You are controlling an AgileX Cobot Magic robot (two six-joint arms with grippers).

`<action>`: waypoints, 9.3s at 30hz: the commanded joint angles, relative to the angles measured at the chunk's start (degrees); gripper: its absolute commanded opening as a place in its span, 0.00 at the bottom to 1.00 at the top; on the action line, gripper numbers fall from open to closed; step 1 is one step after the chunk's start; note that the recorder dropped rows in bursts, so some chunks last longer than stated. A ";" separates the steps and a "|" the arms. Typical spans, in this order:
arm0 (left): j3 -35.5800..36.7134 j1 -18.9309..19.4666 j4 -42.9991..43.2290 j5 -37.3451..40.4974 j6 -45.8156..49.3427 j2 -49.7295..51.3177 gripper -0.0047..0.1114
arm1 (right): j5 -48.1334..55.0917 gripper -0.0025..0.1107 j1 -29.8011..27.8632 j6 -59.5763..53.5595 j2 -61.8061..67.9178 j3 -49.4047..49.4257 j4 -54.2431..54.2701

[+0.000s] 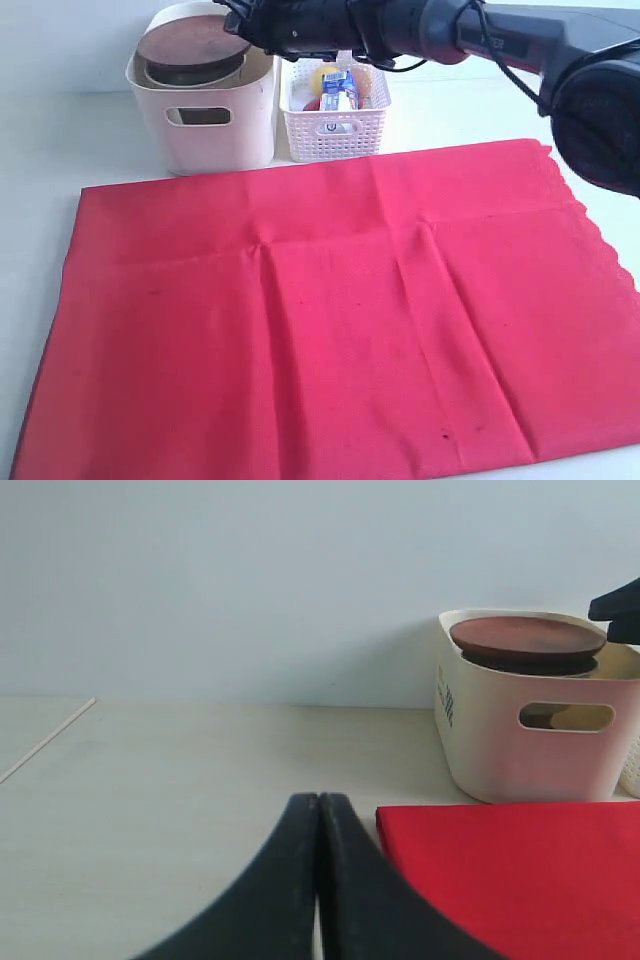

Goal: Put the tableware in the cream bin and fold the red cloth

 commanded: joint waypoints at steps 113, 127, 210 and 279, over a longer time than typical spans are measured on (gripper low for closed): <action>-22.05 0.14 34.15 -34.04 -18.75 104.88 0.05 | -35.22 0.02 -16.75 47.78 -75.48 106.34 -70.69; -34.32 -0.39 34.38 -11.04 -20.21 97.60 0.05 | -30.68 0.02 -16.75 50.27 -75.26 105.79 -71.39; -76.18 -59.36 31.61 17.06 -29.15 110.18 0.62 | -4.21 0.02 -5.35 92.81 -88.64 91.97 -125.76; -53.96 -60.87 44.58 -2.12 -38.69 114.24 0.07 | -8.54 0.02 -5.35 92.80 -71.71 94.31 -120.99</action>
